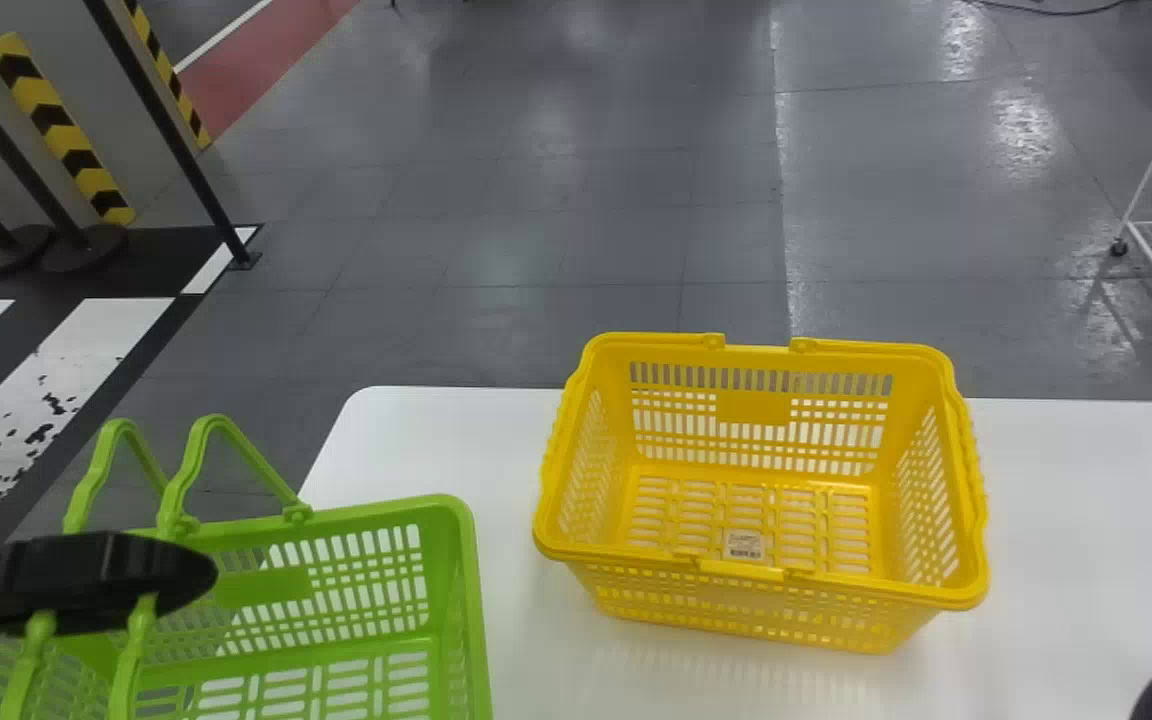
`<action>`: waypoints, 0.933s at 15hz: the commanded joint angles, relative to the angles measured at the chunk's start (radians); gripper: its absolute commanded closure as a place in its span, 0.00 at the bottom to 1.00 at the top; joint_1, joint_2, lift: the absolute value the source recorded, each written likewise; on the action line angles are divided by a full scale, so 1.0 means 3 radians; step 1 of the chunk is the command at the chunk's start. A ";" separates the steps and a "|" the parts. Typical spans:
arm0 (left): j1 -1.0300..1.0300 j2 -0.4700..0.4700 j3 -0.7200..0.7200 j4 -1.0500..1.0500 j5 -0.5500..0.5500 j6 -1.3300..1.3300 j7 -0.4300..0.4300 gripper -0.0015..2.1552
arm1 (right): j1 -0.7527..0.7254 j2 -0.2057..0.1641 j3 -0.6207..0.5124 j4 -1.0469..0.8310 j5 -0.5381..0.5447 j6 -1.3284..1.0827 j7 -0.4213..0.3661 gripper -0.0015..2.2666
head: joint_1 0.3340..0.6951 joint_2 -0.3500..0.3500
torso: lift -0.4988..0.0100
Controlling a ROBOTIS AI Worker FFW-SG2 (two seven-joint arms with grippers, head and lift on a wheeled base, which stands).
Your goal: Grasp handle with right gripper to insert into left gripper then lift and swing left to center
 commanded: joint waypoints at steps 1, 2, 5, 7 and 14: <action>0.0110 -0.0125 -0.0049 -0.0315 0.0075 0.0004 0.0047 0.99 | 0.0010 0.0000 0.0000 -0.0069 0.0044 0.0117 0.0000 0.03 | 1.00 0.72 | 0.80; 0.0146 -0.0171 -0.0085 -0.0438 0.0090 0.0004 0.0062 0.99 | 0.0020 0.0000 0.0011 -0.0089 0.0059 0.0127 0.0000 0.03 | 1.00 0.70 | 0.80; 0.0166 -0.0330 -0.0223 -0.0780 0.0177 0.0004 0.0165 0.99 | 0.0025 0.0000 0.0031 -0.0136 0.0080 0.0209 0.0000 0.03 | 1.00 0.60 | 0.80; 0.0094 -0.0340 -0.0335 -0.0954 0.0233 0.0004 0.0246 0.99 | 0.0030 0.0005 0.0087 -0.0176 0.0141 0.0240 0.0000 0.03 | 1.00 0.55 | 0.80; -0.0642 -0.0340 -0.1210 -0.1133 0.0284 0.0004 0.0548 0.99 | 0.0015 0.0030 0.0241 -0.0217 0.0264 0.0332 -0.0005 0.03 | 1.00 0.43 | 0.80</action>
